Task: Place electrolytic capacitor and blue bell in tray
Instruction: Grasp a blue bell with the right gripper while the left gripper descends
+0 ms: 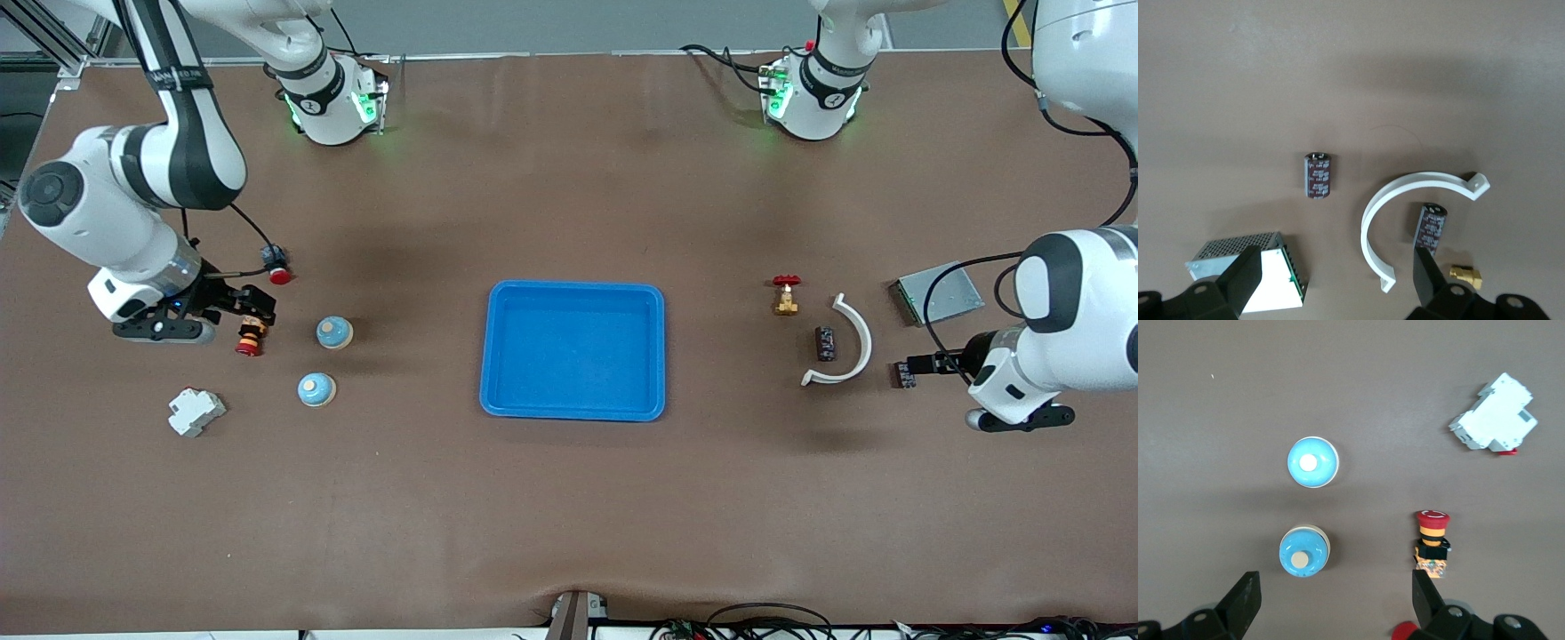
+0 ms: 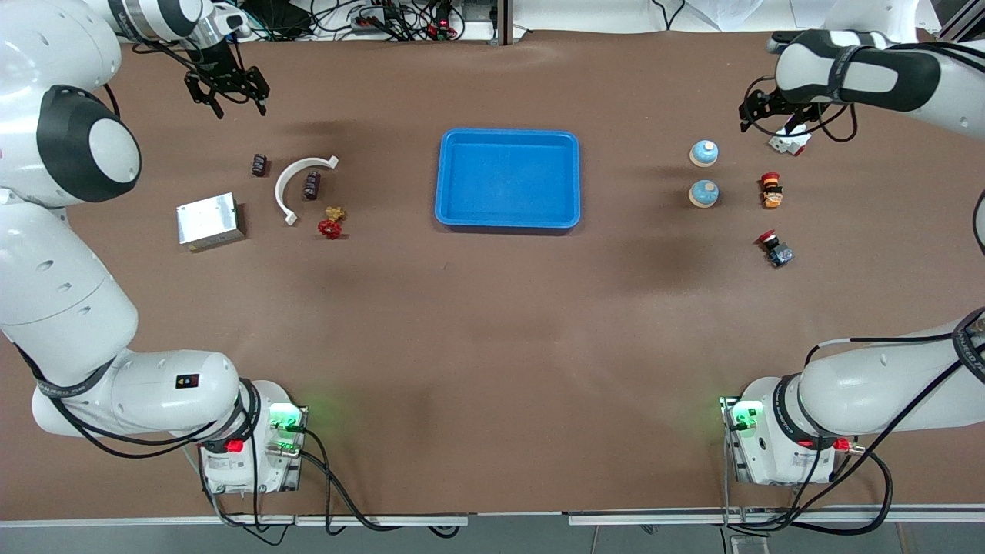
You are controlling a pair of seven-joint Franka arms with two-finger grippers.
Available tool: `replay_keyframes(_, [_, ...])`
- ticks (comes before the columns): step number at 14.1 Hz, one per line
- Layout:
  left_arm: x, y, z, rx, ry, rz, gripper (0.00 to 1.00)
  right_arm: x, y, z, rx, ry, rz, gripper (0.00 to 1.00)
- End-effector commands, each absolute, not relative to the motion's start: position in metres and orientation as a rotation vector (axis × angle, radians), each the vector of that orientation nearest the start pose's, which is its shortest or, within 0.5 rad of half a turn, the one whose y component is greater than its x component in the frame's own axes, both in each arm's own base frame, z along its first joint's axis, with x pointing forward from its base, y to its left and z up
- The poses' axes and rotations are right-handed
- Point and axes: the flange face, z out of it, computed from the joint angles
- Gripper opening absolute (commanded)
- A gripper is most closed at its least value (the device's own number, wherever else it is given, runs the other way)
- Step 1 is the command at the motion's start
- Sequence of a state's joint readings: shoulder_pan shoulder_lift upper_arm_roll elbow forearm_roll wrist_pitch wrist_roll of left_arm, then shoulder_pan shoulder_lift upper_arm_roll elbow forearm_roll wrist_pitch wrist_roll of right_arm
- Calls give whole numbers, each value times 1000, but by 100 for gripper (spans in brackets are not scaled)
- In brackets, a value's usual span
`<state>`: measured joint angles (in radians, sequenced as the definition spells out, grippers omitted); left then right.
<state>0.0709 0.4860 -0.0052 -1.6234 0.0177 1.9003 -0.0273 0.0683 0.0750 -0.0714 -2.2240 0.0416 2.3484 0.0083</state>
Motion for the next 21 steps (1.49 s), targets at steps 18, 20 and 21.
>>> replay_keyframes(18, [631,65,231,-3066,-127,186,100,526,57,193,-3141,104,-29,100])
replay_keyframes(20, [631,60,221,-3066,-114,202,100,525,62,191,-3141,93,-24,100])
replay_keyframes(21, [632,61,216,-3065,-116,209,100,524,62,188,-3143,92,-15,100])
